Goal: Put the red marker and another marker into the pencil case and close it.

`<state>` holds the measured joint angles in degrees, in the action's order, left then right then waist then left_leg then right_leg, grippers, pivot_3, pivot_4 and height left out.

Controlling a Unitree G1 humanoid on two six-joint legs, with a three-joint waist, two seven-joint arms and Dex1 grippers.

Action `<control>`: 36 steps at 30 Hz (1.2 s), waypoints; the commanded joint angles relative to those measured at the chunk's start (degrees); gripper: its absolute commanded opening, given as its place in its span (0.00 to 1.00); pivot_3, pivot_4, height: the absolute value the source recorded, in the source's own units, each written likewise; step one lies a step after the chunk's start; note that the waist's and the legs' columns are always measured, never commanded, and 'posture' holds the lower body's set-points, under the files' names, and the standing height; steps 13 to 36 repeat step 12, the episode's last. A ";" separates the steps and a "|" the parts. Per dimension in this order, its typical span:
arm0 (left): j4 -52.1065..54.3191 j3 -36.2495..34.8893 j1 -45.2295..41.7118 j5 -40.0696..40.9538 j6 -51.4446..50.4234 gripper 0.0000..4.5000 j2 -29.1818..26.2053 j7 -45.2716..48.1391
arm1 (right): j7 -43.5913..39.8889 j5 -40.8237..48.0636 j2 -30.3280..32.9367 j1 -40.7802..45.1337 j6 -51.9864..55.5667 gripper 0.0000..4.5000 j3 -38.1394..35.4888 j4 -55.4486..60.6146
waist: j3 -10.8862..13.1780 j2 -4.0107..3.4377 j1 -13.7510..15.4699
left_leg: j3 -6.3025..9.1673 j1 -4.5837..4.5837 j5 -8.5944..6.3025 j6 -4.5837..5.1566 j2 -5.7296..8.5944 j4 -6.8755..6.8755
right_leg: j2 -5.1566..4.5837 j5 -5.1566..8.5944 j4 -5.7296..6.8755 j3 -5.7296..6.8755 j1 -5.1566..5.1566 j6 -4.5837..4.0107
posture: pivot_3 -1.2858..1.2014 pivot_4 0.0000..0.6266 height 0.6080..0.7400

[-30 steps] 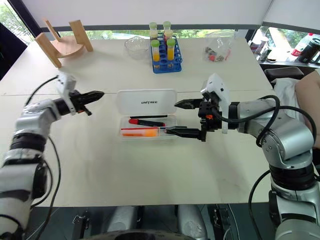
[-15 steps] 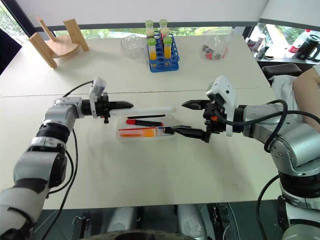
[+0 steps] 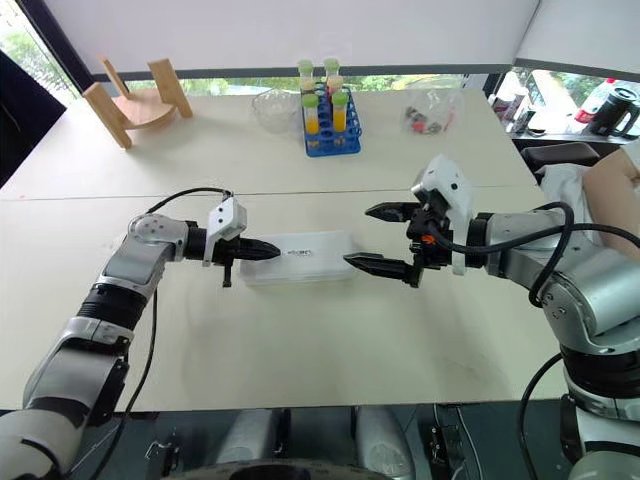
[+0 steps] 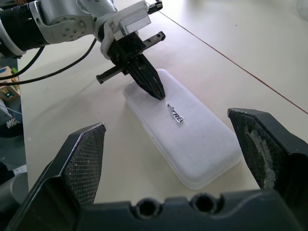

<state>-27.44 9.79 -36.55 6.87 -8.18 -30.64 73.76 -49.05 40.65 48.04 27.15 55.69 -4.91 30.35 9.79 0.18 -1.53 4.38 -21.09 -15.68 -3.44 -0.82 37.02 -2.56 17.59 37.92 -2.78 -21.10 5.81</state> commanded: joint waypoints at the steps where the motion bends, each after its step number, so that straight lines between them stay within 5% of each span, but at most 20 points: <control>1: 7.23 -3.89 5.56 5.02 -11.69 0.01 -4.21 0.58 | 0.20 -0.43 0.30 1.09 -1.83 1.00 0.29 0.39 | 0.01 0.00 -0.95 | 0.02 -0.03 0.00 0.00 -0.01 -0.01 | 0.01 -0.04 0.02 0.00 -0.05 0.07 | 0.52 0.24 1.00; 12: 44.97 -32.74 25.08 27.74 -40.03 0.01 -19.87 -6.70 | -4.48 -3.36 3.75 -2.74 -6.19 1.00 1.86 -4.64 | 0.27 0.21 -0.54 | 0.31 -1.43 -0.01 0.02 -0.04 -0.01 | -0.15 0.01 0.15 0.08 -1.44 0.00 | 0.52 0.24 1.00; 36: 44.97 -32.74 25.08 27.74 -40.03 0.01 -19.87 -6.70 | -4.48 -3.36 3.75 -2.74 -6.19 1.00 1.86 -4.64 | 0.27 0.21 -0.54 | 0.31 -1.43 -0.01 0.02 -0.04 -0.01 | -0.15 0.01 0.15 0.08 -1.44 0.00 | 0.52 0.24 1.00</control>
